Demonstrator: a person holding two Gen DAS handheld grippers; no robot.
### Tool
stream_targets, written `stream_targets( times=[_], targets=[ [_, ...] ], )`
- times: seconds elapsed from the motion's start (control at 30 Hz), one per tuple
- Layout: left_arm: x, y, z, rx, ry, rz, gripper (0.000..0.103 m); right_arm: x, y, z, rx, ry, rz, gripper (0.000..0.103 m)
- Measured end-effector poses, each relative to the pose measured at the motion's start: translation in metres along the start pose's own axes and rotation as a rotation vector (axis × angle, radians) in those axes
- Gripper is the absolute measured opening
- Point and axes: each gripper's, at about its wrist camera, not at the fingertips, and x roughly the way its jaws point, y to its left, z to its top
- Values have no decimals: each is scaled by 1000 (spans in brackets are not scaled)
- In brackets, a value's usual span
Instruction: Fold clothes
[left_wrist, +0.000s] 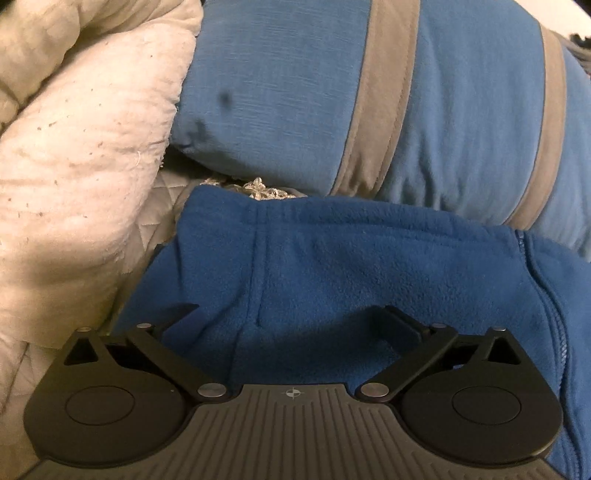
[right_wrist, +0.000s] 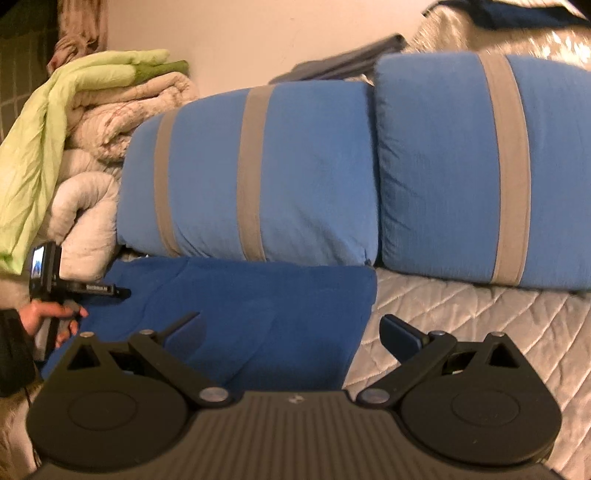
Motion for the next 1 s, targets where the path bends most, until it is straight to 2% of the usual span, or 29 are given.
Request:
stream_targets(
  times=[0.13, 0.27, 0.4, 0.47, 0.6, 0.7, 0.9, 1.0],
  targets=[
    [0, -13, 0, 54, 12, 52, 103, 2, -9, 0, 65, 10, -27, 103],
    [-5, -11, 1, 37, 21, 56, 103, 4, -14, 1, 90, 32, -55, 103],
    [-15, -18, 7, 64, 55, 108, 103, 11, -23, -2, 183, 83, -36, 103],
    [-21, -25, 9, 96, 56, 133, 103, 16, -25, -4, 194, 108, -60, 103],
    [-45, -43, 11, 171, -4, 65, 103, 22, -21, -9, 133, 159, -164, 103],
    [-62, -60, 14, 168, -49, -13, 103, 24, -20, -12, 94, 195, -236, 103],
    [-79, -103, 14, 174, -185, -72, 103, 21, -29, -16, 127, 223, -263, 103],
    [-73, -122, 8, 188, -228, -86, 103, 15, -29, -16, 115, 198, -272, 103]
  ],
)
